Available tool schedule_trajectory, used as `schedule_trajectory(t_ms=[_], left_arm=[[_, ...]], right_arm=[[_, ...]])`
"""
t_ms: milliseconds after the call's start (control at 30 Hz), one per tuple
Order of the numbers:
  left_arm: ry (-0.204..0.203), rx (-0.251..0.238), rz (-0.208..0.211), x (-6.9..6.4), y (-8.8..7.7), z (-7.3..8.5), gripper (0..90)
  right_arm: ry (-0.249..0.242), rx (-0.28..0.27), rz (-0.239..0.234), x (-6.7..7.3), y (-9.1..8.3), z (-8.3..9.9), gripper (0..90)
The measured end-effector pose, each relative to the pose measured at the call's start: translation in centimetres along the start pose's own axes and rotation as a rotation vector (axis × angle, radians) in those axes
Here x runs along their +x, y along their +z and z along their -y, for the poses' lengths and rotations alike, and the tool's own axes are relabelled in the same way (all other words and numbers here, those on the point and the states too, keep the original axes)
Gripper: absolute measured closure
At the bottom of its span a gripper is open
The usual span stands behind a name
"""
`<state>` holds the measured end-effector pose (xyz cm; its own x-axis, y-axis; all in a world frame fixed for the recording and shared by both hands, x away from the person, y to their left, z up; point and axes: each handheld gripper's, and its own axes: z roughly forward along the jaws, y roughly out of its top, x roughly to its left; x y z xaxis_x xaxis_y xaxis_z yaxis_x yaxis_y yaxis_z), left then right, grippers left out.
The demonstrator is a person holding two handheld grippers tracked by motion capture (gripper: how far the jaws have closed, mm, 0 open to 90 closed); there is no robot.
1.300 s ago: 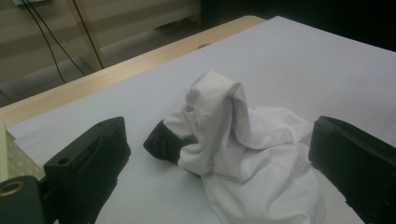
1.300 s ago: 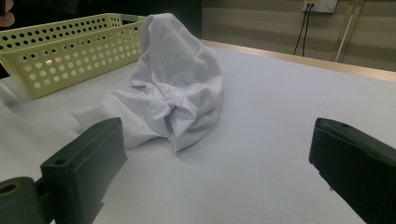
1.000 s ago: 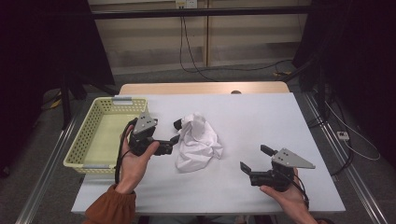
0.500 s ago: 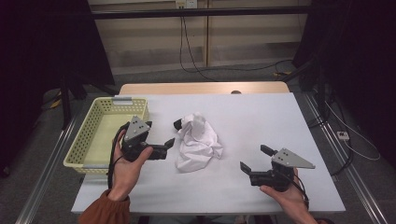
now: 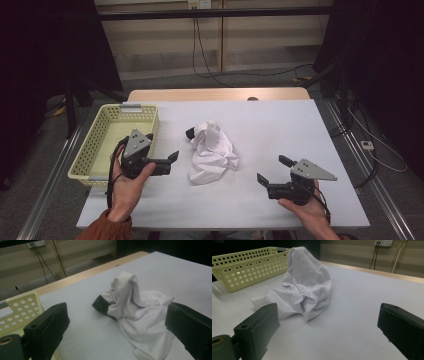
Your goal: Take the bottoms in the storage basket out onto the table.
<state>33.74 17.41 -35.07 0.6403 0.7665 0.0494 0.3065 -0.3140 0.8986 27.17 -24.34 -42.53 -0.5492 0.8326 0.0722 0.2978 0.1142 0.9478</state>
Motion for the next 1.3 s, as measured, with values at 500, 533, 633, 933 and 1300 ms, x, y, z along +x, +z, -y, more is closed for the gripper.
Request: schedule_trajectory(t_ms=[500, 533, 633, 933, 1300], left_arm=[[-0.034, -0.015, -0.021, 0.4, -1.6, 1.6, 5.4], [-0.028, -0.015, -0.02, 0.3, -1.7, 1.6, 5.4], [-0.027, -0.015, -0.018, 0.2, -1.9, 2.0, 5.4], [-0.027, 0.013, -0.045, 0.2, -2.1, 3.5, 5.6], [-0.054, 0.048, -0.033, 0.1, -2.5, 5.3, 5.5]], right_arm=[[0.001, -0.001, 0.001, 0.0, 0.0, 0.0, 3.8], [0.003, -0.001, 0.001, 0.0, 0.0, 0.0, 3.8], [0.001, 0.0, 0.001, 0.0, 0.0, 0.0, 3.8], [0.007, -0.002, 0.002, 0.0, 0.0, 0.0, 3.8], [0.006, -0.002, 0.002, 0.0, 0.0, 0.0, 3.8]])
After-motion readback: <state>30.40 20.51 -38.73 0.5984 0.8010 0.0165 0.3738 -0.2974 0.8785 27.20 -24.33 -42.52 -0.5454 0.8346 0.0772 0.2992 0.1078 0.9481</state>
